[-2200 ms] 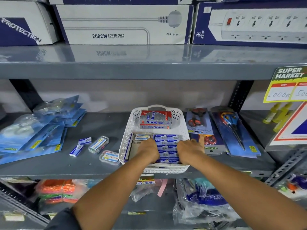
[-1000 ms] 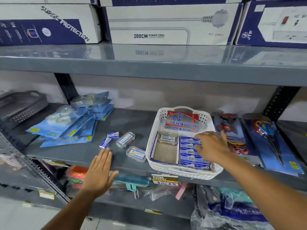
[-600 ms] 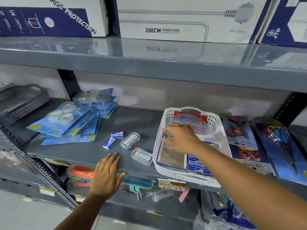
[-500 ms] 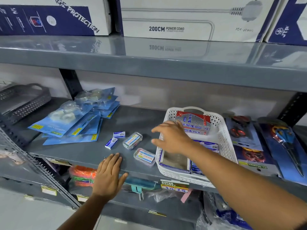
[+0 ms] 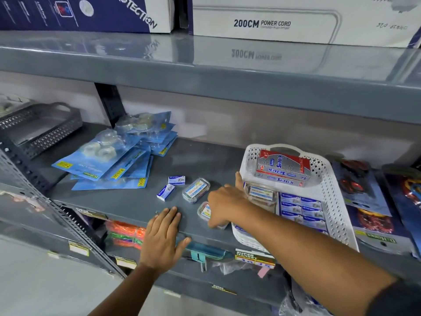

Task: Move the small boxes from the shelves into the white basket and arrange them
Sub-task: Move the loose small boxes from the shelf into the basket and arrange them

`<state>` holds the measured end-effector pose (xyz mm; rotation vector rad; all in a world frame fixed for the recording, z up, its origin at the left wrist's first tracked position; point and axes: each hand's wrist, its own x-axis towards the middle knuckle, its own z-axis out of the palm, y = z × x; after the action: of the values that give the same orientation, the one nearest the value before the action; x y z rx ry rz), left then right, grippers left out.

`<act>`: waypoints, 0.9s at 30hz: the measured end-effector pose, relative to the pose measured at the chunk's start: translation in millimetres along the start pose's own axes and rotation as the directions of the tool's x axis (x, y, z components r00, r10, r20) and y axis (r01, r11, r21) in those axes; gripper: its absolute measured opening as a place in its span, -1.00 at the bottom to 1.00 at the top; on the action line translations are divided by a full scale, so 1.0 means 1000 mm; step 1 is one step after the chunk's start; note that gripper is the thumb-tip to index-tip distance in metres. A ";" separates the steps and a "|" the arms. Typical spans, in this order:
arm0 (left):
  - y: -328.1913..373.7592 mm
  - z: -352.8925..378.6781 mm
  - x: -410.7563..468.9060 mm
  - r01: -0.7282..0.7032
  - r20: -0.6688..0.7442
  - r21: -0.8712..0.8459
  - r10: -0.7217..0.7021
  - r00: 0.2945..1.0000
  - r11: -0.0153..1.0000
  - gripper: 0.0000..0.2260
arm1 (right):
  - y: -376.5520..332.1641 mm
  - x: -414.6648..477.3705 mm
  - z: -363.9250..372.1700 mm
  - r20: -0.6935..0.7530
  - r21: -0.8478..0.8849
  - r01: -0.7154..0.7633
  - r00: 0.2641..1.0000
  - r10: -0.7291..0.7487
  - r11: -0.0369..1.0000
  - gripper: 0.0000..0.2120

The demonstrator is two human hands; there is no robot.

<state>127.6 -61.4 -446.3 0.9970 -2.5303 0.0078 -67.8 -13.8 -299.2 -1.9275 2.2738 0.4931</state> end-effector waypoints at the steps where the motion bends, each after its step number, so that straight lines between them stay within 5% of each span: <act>1: 0.000 0.000 0.000 0.002 0.009 0.004 -0.002 1.000 1.000 -0.38 | 0.000 0.000 0.000 -0.017 0.026 -0.007 1.000 0.008 1.000 -0.74; 11: 0.003 -0.001 -0.001 0.026 0.028 0.005 -0.026 0.999 1.000 -0.38 | 0.078 -0.018 -0.045 -0.193 0.471 -0.039 0.970 0.146 0.881 -0.57; 19: 0.005 -0.002 -0.001 0.046 0.085 0.007 -0.047 0.995 0.999 -0.36 | 0.126 -0.048 0.007 -0.065 0.395 -0.217 0.963 0.262 0.893 -0.57; 27: 0.005 -0.003 -0.001 0.059 0.088 0.003 -0.059 0.994 0.998 -0.35 | 0.108 -0.043 0.036 -0.026 0.303 -0.217 0.972 0.235 0.928 -0.60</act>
<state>125.7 -56.2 -443.3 1.0944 -2.5787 -0.0547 -169.5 52.7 -302.1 -1.5677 2.4556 0.0989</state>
